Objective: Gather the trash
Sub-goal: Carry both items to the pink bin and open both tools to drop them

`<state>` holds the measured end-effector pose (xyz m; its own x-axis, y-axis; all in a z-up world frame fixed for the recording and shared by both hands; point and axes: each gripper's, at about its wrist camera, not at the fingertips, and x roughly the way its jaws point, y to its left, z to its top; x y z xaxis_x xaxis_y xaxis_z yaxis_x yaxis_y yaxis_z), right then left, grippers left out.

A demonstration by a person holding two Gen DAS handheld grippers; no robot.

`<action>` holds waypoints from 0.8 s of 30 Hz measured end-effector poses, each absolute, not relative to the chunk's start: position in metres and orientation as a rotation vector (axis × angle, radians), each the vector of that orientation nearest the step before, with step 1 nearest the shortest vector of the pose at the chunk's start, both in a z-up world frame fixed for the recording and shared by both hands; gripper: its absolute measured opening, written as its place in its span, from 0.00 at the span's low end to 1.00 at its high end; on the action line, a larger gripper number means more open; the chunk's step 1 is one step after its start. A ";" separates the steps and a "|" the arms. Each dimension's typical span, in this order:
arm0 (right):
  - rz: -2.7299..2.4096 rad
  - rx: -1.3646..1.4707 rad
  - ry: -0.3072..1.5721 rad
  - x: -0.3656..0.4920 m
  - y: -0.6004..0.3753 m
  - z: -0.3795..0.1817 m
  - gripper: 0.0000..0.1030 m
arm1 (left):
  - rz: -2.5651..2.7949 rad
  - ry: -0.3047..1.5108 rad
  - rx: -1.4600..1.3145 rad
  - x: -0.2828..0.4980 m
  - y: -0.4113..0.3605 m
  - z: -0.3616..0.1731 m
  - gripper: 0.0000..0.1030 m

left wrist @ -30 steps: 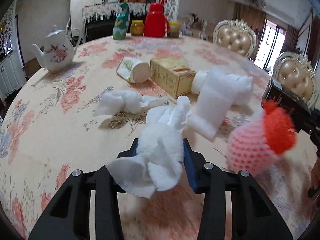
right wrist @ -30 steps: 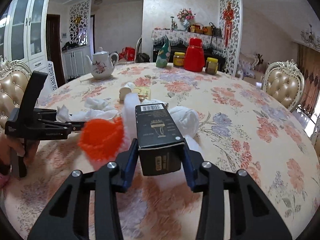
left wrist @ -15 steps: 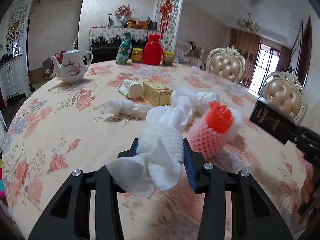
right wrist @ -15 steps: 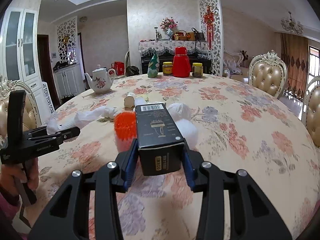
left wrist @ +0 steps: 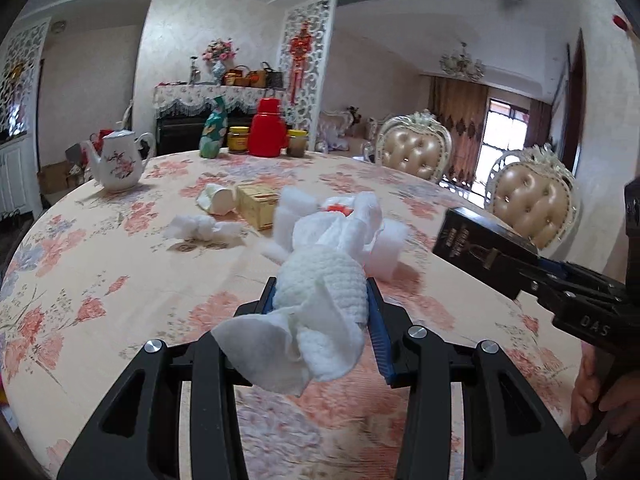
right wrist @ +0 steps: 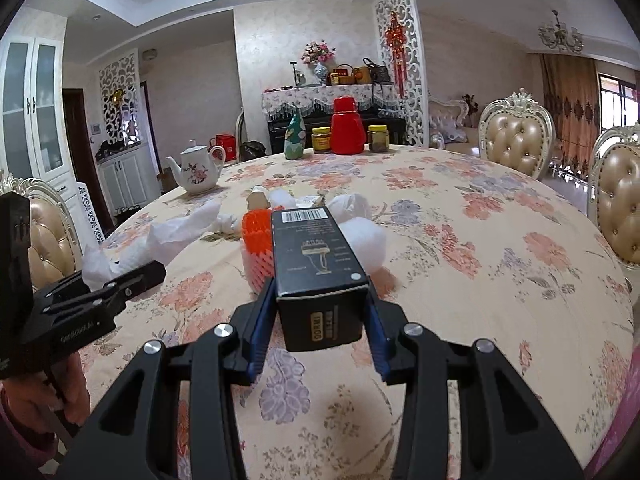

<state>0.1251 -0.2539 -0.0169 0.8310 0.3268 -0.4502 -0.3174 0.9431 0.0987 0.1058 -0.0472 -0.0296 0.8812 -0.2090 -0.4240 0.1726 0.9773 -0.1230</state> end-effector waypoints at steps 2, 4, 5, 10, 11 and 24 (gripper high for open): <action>0.330 0.027 0.474 0.121 -0.258 -0.016 0.39 | -0.207 0.442 -0.070 0.103 -0.055 -0.028 0.39; 0.316 0.038 0.469 0.118 -0.263 -0.016 0.39 | -0.221 0.443 -0.062 0.102 -0.061 -0.027 0.39; 0.307 0.044 0.467 0.116 -0.267 -0.016 0.39 | -0.226 0.441 -0.057 0.102 -0.064 -0.026 0.39; 0.268 0.064 0.461 0.109 -0.286 -0.016 0.39 | -0.262 0.440 -0.034 0.106 -0.081 -0.023 0.39; 0.259 0.066 0.460 0.108 -0.289 -0.016 0.39 | -0.273 0.439 -0.028 0.106 -0.086 -0.023 0.39; 0.110 0.107 0.448 0.084 -0.355 -0.023 0.39 | -0.445 0.447 0.040 0.121 -0.164 -0.022 0.39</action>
<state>0.0843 -0.3552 -0.0229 0.8954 0.1300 -0.4259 -0.0828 0.9884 0.1276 0.1211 -0.1639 -0.0220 0.8076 -0.4076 -0.4262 0.4248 0.9034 -0.0589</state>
